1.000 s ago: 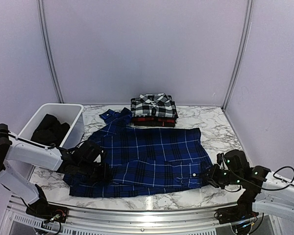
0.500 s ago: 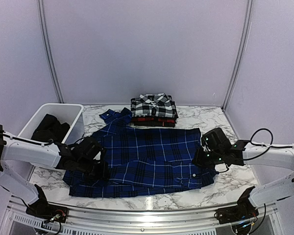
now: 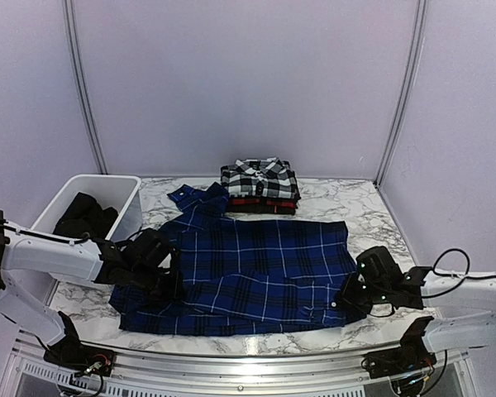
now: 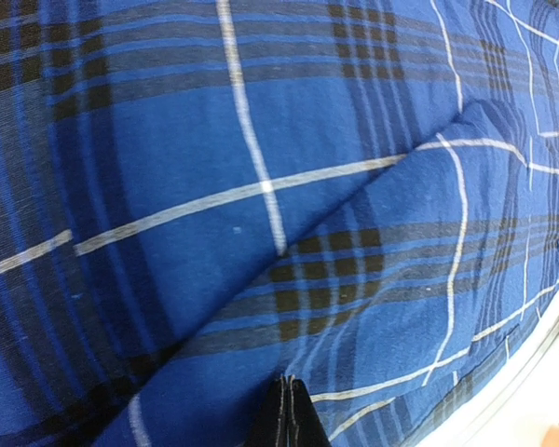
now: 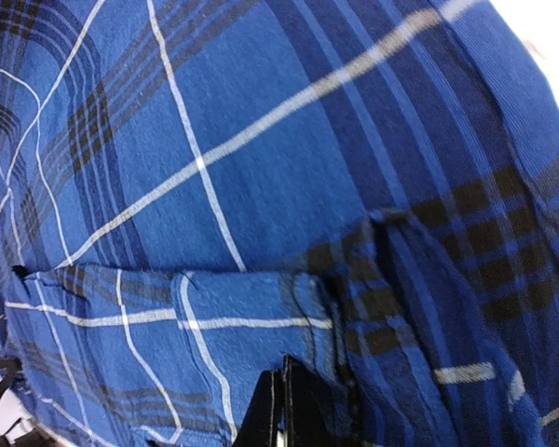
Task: Fold and stack the long sleeve shirts
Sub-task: Fold the flattened shirt at the center of the board, then pick up the 1/3-folded shirt from the center of the board.
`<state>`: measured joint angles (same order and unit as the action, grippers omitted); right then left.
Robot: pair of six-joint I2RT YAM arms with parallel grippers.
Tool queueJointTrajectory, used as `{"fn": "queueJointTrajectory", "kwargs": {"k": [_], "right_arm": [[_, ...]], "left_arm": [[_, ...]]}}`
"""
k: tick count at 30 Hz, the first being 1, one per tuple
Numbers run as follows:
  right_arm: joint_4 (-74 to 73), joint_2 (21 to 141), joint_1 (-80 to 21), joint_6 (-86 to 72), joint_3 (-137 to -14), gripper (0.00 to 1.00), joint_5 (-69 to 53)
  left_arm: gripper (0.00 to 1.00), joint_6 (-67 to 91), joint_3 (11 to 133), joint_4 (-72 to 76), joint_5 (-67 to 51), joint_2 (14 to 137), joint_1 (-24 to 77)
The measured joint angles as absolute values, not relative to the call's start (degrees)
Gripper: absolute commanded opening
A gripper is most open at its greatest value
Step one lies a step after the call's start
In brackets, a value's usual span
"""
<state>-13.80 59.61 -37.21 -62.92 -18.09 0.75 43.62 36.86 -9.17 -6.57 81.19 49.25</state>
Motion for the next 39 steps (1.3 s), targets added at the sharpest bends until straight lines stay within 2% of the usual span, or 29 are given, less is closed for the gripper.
{"fn": "queueJointTrajectory", "kwargs": {"k": [9, 15, 17, 20, 25, 29, 34, 39], "right_arm": [[-32.9, 36.2, -37.8, -70.5, -13.1, 0.0, -4.4], [-38.7, 31.6, -37.8, -71.9, -12.9, 0.0, -6.6], [-40.1, 32.4, -37.9, -71.2, -14.2, 0.01, -6.3], [-41.2, 35.4, -37.9, -69.0, -17.8, 0.13, -5.1], [-39.3, 46.8, -34.7, -60.1, -29.5, 0.2, -3.9], [-34.9, 54.7, -27.9, -50.9, -36.0, 0.32, -4.0], [-28.8, 59.7, -21.7, -42.1, -39.8, 0.34, -5.5], [-23.2, 64.2, -18.3, -37.1, -42.2, 0.35, -7.0]], "left_arm": [[0.04, 43.6, 36.1, -9.3, -7.1, 81.2, 49.4], [0.04, 45.3, 32.1, -8.2, -7.2, 79.9, 50.6], [0.04, 46.2, 30.2, -7.5, -7.2, 78.1, 51.1], [0.05, 47.3, 28.4, -8.2, -7.0, 75.5, 51.3], [0.13, 46.9, 31.4, -13.8, -5.5, 74.0, 51.4], [0.24, 44.5, 40.0, -18.4, -3.9, 73.9, 50.5], [0.34, 39.7, 53.6, -19.8, -2.5, 77.1, 45.3], [0.36, 33.6, 67.5, -20.3, 0.1, 88.7, 39.2]]}}
